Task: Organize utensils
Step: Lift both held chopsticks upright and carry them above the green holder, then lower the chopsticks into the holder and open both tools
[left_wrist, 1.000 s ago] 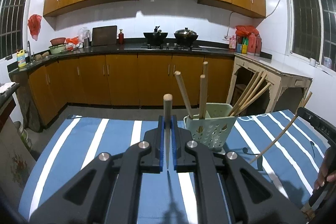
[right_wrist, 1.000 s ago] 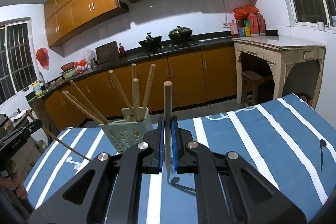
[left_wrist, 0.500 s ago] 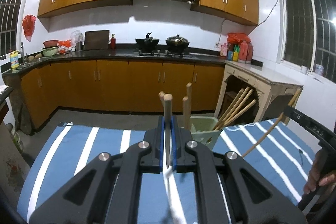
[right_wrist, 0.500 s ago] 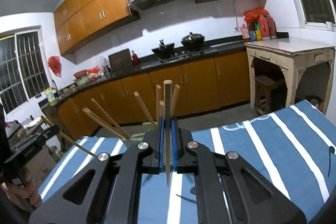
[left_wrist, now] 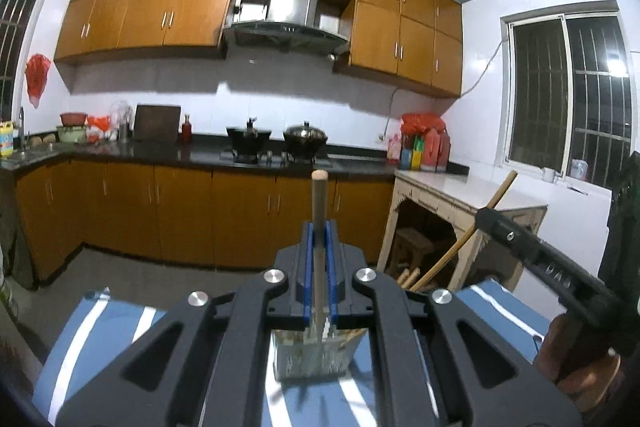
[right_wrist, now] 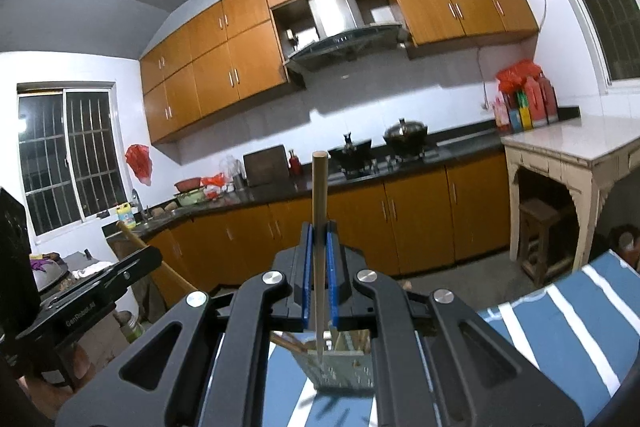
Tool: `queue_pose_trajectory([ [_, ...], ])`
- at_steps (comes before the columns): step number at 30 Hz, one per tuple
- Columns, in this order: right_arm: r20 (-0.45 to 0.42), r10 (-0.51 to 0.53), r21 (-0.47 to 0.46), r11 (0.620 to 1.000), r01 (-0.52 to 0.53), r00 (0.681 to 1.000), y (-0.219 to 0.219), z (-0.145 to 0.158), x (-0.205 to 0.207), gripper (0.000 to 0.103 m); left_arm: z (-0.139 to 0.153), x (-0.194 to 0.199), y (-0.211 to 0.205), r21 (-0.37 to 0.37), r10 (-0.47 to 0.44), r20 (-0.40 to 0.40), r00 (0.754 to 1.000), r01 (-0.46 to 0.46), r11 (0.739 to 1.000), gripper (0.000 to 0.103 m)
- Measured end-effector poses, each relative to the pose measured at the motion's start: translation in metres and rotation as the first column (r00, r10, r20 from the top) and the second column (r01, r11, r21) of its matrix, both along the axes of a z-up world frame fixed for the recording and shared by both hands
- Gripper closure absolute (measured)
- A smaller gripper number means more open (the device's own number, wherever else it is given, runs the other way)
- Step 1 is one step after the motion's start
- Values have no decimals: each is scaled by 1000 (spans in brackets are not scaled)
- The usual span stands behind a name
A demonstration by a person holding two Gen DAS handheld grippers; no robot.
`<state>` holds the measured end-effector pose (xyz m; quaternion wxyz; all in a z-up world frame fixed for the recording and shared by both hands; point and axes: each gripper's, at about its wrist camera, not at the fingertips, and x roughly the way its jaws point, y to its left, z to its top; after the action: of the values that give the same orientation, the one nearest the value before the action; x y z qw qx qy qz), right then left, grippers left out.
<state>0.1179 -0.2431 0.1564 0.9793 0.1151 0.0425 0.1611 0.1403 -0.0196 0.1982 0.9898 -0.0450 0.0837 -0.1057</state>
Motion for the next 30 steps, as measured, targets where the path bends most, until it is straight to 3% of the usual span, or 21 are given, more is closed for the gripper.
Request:
queue_pose_trajectory([
  [5, 47, -41, -43, 998, 43, 998, 13, 0, 14, 96, 5, 17, -13, 11, 36, 38, 999, -37, 999, 96],
  [16, 71, -59, -75, 995, 64, 996, 28, -20, 49, 96, -18, 71, -12, -32, 78, 16, 997, -78, 996, 96],
  [21, 39, -70, -126, 989, 75, 997, 39, -39, 60, 95, -35, 86, -15, -21, 80, -25, 997, -80, 997, 96],
  [30, -47, -72, -137, 988, 65, 996, 41, -59, 75, 95, -58, 102, -9, -12, 78, -99, 992, -80, 997, 96],
])
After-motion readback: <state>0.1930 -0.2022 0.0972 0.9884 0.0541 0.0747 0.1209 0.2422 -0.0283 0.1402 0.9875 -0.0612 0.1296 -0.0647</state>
